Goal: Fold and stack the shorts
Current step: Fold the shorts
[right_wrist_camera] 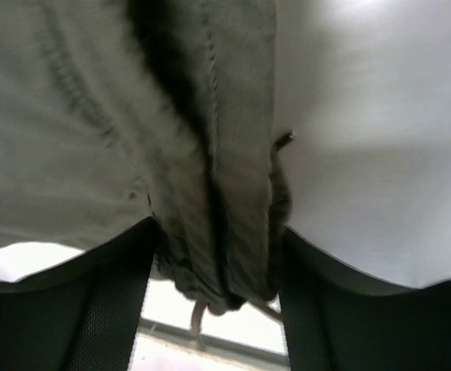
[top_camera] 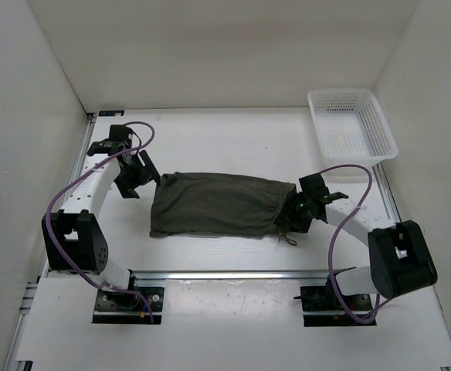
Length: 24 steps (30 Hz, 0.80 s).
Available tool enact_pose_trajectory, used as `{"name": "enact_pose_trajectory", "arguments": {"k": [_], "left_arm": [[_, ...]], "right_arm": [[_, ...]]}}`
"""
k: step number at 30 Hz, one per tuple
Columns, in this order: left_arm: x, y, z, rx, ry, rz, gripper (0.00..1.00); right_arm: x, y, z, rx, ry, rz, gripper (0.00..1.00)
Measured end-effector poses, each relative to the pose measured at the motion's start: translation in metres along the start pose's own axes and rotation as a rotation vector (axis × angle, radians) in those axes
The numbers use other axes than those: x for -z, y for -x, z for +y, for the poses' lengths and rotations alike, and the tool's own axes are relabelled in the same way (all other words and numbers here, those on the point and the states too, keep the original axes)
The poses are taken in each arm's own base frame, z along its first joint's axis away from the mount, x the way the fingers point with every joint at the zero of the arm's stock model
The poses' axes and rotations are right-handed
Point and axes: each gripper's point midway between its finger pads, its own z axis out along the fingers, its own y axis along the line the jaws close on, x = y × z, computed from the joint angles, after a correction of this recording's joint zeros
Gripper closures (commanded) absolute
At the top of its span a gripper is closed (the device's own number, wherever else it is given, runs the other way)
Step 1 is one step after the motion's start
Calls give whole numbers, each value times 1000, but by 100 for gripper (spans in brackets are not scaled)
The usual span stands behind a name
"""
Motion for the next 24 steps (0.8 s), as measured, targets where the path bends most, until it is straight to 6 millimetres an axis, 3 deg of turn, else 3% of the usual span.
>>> {"name": "enact_pose_trajectory", "arguments": {"k": [1, 4, 8, 12, 13, 14, 16, 19, 24], "left_arm": [[0, 0, 0, 1, 2, 2, 14], [-3, -2, 2, 5, 11, 15, 16], [-4, -2, 2, 5, 14, 18, 17], [-3, -3, 1, 2, 7, 21, 21], [-3, -4, 0, 0, 3, 22, 41], [-3, -5, -3, -4, -9, 27, 51], [-3, -11, -11, -16, -35, 33, 69], [-10, -31, -24, -52, -70, 65, 86], [-37, -47, -35, -76, -62, 124, 90]], "right_arm": [[-3, 1, 3, -10, 13, 6, 61], [-10, 6, 5, -13, 15, -10, 100], [-5, 18, 0, 0, -43, -59, 100], [23, 33, -8, 55, -121, -145, 100], [32, 39, -8, 75, -139, -169, 100], [43, 47, -7, 102, -154, -204, 100], [65, 62, -3, 145, -170, -269, 100], [96, 81, 2, 210, -200, -352, 100], [123, 103, 10, 306, -250, -404, 100]]}}
